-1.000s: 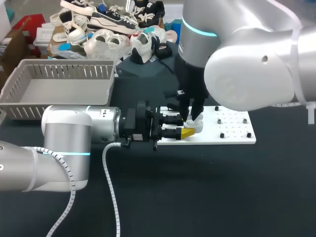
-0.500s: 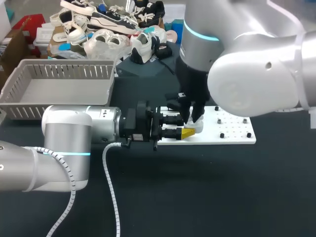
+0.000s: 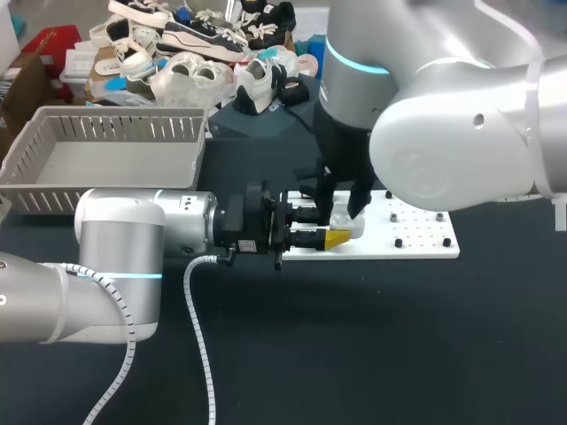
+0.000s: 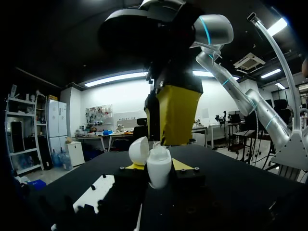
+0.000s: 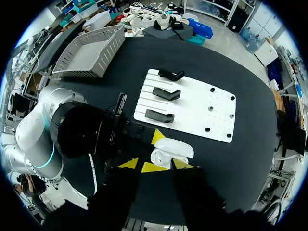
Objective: Pick up each earbud case from the left stands, insert the matching earbuds, close the lid, and place the case in the box.
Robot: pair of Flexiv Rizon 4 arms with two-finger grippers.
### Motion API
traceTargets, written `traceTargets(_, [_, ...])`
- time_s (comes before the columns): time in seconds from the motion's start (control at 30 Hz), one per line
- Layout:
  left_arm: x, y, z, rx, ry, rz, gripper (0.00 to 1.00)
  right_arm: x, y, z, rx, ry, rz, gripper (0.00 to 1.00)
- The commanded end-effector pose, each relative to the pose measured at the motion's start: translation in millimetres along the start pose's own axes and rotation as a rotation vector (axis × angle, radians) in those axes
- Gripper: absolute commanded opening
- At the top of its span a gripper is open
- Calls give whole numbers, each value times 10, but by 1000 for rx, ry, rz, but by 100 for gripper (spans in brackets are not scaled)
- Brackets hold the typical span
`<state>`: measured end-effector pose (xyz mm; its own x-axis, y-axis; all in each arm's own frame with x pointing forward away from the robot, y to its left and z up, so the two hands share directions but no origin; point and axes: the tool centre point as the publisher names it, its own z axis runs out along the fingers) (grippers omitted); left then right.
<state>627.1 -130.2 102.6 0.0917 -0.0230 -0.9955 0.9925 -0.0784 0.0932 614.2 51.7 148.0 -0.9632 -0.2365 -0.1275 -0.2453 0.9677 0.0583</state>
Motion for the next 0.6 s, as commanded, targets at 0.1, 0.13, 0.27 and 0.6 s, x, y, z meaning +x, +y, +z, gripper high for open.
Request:
traceTargets(0.1, [6, -2, 0, 0, -2, 1, 0, 83, 25, -234, 9, -68, 26, 44])
traceTargets(0.13, [6, -2, 0, 0, -2, 1, 0, 61, -46, -278, 21, -106, 69, 49])
traceTargets(0.27, [6, -2, 0, 0, -2, 1, 0, 10, -212, -298, 36, -146, 154, 95])
traceTargets(0.6, [6, -2, 0, 0, -2, 1, 0, -117, -532, -297, 44, -220, 305, 100])
